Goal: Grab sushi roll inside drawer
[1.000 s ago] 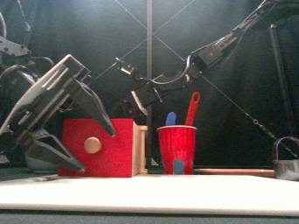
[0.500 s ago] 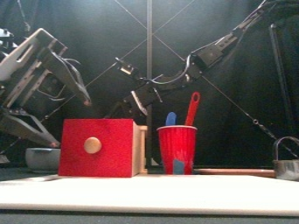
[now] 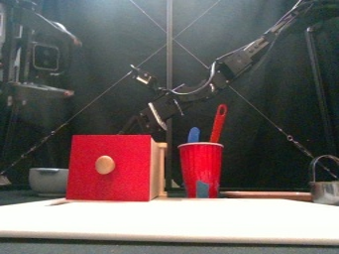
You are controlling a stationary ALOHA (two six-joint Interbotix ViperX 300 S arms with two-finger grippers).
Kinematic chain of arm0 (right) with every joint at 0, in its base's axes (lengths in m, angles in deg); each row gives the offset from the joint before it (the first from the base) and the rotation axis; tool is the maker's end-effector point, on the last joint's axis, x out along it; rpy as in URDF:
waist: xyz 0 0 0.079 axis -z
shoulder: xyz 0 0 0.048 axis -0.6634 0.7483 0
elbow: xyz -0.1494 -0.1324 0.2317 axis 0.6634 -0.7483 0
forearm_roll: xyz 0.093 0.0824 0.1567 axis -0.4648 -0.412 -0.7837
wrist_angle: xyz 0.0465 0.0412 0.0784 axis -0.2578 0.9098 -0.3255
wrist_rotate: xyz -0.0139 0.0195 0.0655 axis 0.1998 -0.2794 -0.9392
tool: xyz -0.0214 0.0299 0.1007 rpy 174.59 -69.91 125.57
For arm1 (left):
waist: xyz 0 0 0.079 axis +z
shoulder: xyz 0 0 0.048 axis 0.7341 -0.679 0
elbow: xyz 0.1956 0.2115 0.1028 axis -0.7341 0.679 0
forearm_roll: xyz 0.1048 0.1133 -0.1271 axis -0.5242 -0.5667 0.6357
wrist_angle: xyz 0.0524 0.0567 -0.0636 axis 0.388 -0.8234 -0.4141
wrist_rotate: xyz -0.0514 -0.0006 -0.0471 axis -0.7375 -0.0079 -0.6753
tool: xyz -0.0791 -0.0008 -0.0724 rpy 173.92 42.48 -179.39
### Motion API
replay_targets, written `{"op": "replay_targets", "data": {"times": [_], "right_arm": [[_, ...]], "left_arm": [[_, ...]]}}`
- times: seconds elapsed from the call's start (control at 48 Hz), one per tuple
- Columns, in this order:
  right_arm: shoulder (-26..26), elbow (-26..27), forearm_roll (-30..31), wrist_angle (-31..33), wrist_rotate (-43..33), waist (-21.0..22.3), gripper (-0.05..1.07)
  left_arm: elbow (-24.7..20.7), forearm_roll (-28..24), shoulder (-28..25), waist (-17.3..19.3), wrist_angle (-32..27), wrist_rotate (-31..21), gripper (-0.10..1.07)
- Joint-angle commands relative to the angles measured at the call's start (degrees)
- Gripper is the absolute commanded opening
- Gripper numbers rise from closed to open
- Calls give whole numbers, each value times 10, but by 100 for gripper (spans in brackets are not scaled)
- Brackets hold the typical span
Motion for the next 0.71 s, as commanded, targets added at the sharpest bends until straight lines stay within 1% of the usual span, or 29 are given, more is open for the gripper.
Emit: {"op": "replay_targets", "data": {"times": [0.0,0.146,0.292,0.396,0.438,0.521,0.604,0.688], "right_arm": [[-18,2,0,10,0,-6,1],[-42,8,-1,10,-1,-18,1],[-74,10,-4,10,-4,-30,1],[-100,7,-9,11,-5,-39,1],[-118,3,-13,16,-7,-43,1],[-146,-4,-33,36,-12,-51,1],[-177,-16,-69,69,-19,-62,1],[-201,-32,-98,96,-19,-73,1]], "left_arm": [[0,-57,21,32,21,20,100],[11,-139,36,86,33,67,100],[12,-207,43,142,34,113,100],[14,-256,47,192,33,148,100],[15,-273,48,219,33,163,100],[16,-300,52,257,33,176,100],[16,-327,57,277,33,178,100],[19,-352,63,287,33,178,100]]}}
